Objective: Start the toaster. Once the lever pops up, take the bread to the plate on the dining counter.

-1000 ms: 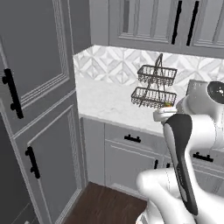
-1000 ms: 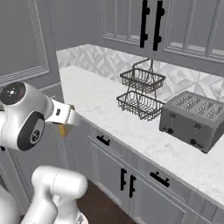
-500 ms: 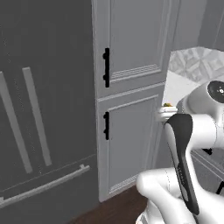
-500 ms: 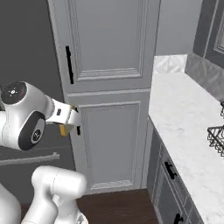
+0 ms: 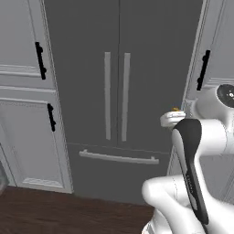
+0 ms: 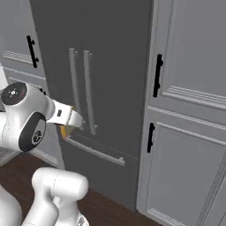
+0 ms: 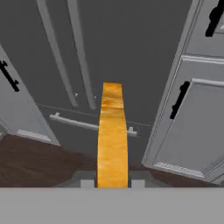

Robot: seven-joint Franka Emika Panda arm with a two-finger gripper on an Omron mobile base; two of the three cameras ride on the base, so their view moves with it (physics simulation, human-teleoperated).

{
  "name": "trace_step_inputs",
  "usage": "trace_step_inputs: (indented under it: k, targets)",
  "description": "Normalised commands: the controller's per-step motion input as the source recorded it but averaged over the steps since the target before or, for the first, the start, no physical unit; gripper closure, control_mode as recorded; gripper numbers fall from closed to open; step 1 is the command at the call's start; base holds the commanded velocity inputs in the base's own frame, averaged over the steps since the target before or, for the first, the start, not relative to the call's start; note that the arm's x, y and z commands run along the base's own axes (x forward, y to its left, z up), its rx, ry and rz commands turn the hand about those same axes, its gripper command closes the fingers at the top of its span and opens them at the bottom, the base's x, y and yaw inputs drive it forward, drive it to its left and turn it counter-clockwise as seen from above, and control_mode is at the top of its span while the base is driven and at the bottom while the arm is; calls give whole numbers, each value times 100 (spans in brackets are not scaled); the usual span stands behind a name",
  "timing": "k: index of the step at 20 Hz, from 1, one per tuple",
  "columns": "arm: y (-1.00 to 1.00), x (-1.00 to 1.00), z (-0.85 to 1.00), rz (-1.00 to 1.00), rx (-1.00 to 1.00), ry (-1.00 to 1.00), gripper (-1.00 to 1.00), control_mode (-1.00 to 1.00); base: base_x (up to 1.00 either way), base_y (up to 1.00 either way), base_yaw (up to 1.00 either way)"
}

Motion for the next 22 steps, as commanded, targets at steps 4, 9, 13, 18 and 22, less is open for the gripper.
trace_step_inputs:
  k: [4,9,13,18,22]
  targets:
    - [0,0,0,0,0,0,100,100,-1,0,100]
    - [0,0,0,0,0,0,100,100,-1,2,100]
    - [0,0,0,0,0,0,100,100,0,16,98]
    - [0,0,0,0,0,0,100,100,-7,19,99]
    - [0,0,0,0,0,0,100,100,-3,6,100]
